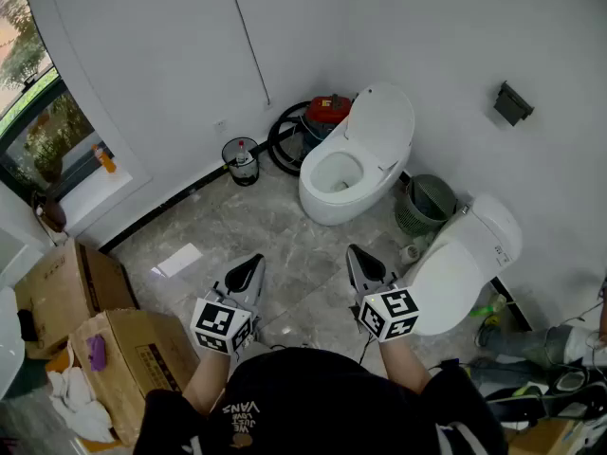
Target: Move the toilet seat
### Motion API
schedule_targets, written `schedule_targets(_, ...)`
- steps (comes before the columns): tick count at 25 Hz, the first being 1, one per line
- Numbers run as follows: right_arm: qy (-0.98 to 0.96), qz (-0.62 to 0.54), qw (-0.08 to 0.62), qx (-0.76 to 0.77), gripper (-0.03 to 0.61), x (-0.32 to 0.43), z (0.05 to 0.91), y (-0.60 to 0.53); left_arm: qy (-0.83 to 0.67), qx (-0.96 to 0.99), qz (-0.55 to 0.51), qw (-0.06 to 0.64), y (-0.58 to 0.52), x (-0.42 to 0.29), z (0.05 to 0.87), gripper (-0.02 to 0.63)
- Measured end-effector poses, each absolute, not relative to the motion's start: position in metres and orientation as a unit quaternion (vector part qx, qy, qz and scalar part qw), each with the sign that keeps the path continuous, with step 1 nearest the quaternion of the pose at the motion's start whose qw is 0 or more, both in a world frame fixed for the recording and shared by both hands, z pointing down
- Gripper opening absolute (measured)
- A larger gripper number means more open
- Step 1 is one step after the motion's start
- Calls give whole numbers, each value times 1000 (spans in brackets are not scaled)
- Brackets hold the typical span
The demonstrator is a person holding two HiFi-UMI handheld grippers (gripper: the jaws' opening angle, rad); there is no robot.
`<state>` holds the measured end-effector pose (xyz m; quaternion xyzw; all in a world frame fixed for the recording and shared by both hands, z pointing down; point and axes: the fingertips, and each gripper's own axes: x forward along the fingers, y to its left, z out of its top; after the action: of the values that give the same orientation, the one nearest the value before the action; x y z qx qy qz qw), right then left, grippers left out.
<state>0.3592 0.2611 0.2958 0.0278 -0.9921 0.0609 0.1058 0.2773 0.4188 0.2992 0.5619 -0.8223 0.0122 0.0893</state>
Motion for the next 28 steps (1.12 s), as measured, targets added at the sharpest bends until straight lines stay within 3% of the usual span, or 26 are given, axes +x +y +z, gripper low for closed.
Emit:
schedule_targets(7,-990,68,120,16,-2,364,309,252,-829,550,7,98,412,277,308,8)
schedule_targets(14,-990,107,87,26,3,340,306,239,-821,560,-27,106,408,243,317,8)
schedule_targets(15,-990,110,86,33,32,333,307,236,-816,567,-27,109,405,237,319,9)
schedule_targets(18,-987,125,78,61,175,312,309,229,-795,595,-28,119,395,216,324,146)
schedule_targets(28,-977,133,71,149,241,221,318,236,-731,668,-7,142,381,109,333,241)
